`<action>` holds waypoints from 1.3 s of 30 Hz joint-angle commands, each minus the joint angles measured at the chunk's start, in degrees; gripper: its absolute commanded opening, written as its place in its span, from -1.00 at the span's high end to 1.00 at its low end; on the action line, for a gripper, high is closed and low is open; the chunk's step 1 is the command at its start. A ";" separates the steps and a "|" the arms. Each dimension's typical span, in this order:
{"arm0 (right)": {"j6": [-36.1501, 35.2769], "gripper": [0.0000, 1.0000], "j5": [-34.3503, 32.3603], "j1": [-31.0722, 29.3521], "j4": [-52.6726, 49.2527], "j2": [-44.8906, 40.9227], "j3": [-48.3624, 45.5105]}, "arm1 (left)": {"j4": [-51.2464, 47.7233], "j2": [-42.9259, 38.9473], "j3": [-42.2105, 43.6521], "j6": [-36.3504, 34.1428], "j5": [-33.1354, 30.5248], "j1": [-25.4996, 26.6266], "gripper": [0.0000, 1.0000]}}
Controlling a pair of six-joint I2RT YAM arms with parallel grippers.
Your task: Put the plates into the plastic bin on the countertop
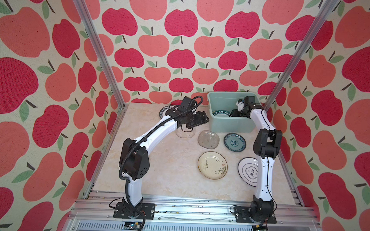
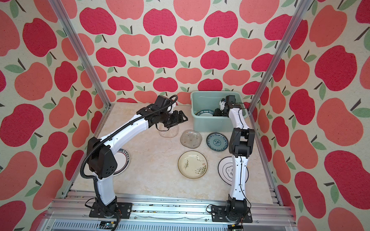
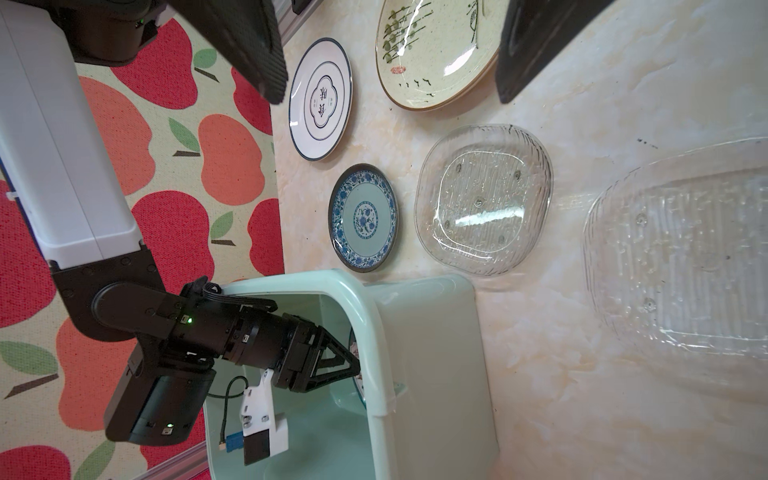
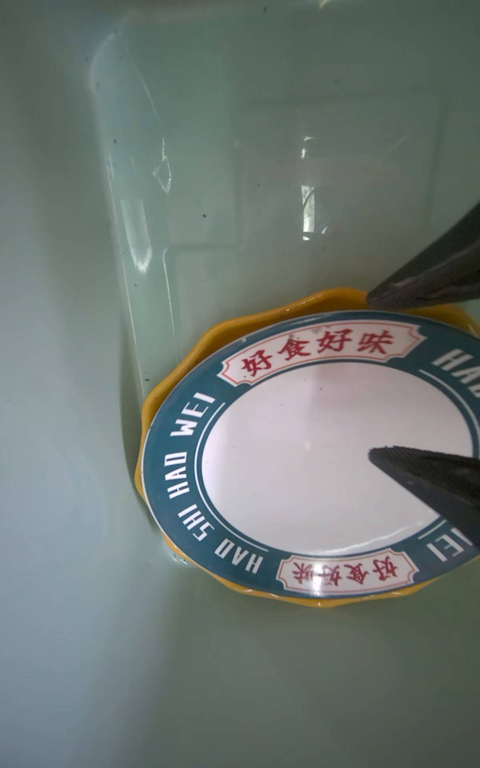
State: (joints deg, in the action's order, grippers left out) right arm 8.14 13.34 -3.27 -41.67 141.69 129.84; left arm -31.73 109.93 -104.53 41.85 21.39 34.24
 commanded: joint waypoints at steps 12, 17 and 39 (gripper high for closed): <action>-1.60 -0.59 -1.56 -1.00 -2.07 -3.74 0.00 | -3.08 -5.22 0.39 -3.41 -4.26 -2.45 -0.65; 0.11 -0.63 -1.17 -1.10 -2.42 -9.30 -0.10 | -3.89 -11.30 3.41 -3.98 -7.13 -3.43 -0.66; 11.41 -0.60 4.31 -6.79 -10.16 -42.71 -17.11 | -13.75 -52.75 26.00 -2.00 -6.86 -13.32 -0.77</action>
State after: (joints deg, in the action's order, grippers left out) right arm 17.54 15.84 -9.52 -46.81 103.46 115.33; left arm -41.43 59.16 -80.05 39.64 10.61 21.23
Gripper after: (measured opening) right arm 0.805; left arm 0.884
